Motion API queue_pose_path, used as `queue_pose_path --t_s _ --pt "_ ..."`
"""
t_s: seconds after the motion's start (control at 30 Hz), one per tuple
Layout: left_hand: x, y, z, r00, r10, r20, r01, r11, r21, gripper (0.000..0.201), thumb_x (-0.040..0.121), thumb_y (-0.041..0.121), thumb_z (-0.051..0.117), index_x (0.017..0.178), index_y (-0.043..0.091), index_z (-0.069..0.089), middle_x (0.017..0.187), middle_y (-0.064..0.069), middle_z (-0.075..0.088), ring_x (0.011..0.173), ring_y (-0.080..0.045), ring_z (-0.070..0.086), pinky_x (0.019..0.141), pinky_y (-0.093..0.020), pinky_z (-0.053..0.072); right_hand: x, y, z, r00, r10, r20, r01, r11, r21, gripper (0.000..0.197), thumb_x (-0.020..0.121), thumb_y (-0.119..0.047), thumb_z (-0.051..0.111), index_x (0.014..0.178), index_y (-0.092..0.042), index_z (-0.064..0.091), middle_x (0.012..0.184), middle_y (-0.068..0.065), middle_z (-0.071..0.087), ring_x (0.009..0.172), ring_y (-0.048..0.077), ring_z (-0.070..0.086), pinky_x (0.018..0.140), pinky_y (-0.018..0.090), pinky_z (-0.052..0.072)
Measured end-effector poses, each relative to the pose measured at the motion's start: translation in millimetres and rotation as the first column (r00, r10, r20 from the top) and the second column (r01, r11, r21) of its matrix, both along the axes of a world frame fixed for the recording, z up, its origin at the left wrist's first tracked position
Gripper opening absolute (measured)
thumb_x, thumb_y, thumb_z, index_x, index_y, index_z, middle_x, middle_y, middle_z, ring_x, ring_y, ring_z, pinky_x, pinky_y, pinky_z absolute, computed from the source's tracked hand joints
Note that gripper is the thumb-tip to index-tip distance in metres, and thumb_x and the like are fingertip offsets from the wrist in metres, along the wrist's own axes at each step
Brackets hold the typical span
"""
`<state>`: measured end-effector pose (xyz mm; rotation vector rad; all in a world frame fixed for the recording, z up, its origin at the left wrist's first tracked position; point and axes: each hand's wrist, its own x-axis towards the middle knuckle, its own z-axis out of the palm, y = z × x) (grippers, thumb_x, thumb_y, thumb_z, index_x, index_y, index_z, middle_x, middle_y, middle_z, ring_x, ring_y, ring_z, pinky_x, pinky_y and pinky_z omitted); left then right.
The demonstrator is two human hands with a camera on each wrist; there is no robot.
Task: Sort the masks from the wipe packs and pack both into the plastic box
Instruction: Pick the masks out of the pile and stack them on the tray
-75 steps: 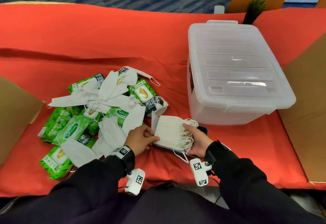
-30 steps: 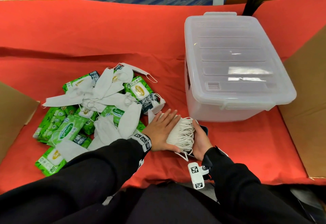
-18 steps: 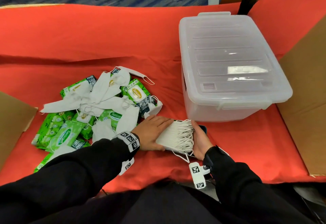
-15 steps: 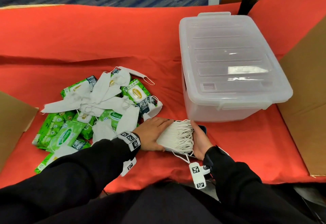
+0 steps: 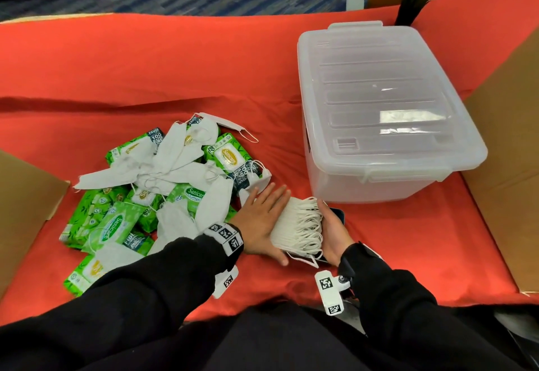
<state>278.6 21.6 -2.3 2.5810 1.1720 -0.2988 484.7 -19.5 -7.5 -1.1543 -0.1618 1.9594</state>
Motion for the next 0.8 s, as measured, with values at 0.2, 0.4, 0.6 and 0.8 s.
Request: queue_pose_path --t_s 0.2,0.4,0.6,0.8 --pt "0.3 -22.4 -24.9 0.994 0.061 0.09 -0.067 0.995 0.07 0.129 0.074 0.098 0.035 0.161 0.014 -0.011 0.169 -0.004 -0.018 0.155 -0.02 -0.02 0.126 -0.051 0.0 0.7 -0.8 7.0 0.997 -0.013 0.079 0.015 0.999 -0.032 0.06 0.103 -0.051 0.044 0.139 -0.005 0.058 0.138 0.02 0.062 0.128 0.033 0.061 0.114 0.052 0.039" --pt "-6.9 -12.9 -5.7 0.98 0.101 0.172 -0.098 0.995 -0.026 0.124 0.076 0.094 0.035 0.162 0.016 -0.007 0.17 -0.001 -0.016 0.155 -0.017 -0.019 0.125 -0.043 -0.011 -0.2 -2.4 40.1 0.878 0.041 0.476 -0.033 0.999 -0.024 0.027 0.101 -0.043 0.055 0.101 -0.021 0.069 0.096 -0.002 0.076 0.081 0.011 0.074 0.08 0.03 0.054" --pt "-110.9 -1.1 30.5 0.703 0.468 0.536 -0.436 0.878 -0.195 0.035 0.092 0.042 0.062 0.123 0.027 0.068 0.123 0.008 0.067 0.111 -0.009 0.062 0.098 -0.035 0.048 8.8 2.4 77.6 0.794 -0.01 0.608 -0.081 0.989 0.122 0.019 0.098 -0.032 0.062 0.113 -0.024 0.07 0.119 -0.004 0.07 0.122 0.017 0.058 0.097 0.04 0.041" --pt "-243.2 -0.8 50.1 0.759 0.625 0.181 -0.563 0.77 -0.299 0.022 0.084 0.022 0.077 0.104 0.031 0.072 0.09 0.016 0.07 0.082 -0.004 0.067 0.073 -0.025 0.055 -66.2 34.1 96.7 0.813 0.181 0.554 -0.342 0.918 0.202 0.017 0.099 -0.014 0.061 0.113 -0.007 0.069 0.107 0.018 0.075 0.089 0.024 0.071 0.076 0.032 0.055"
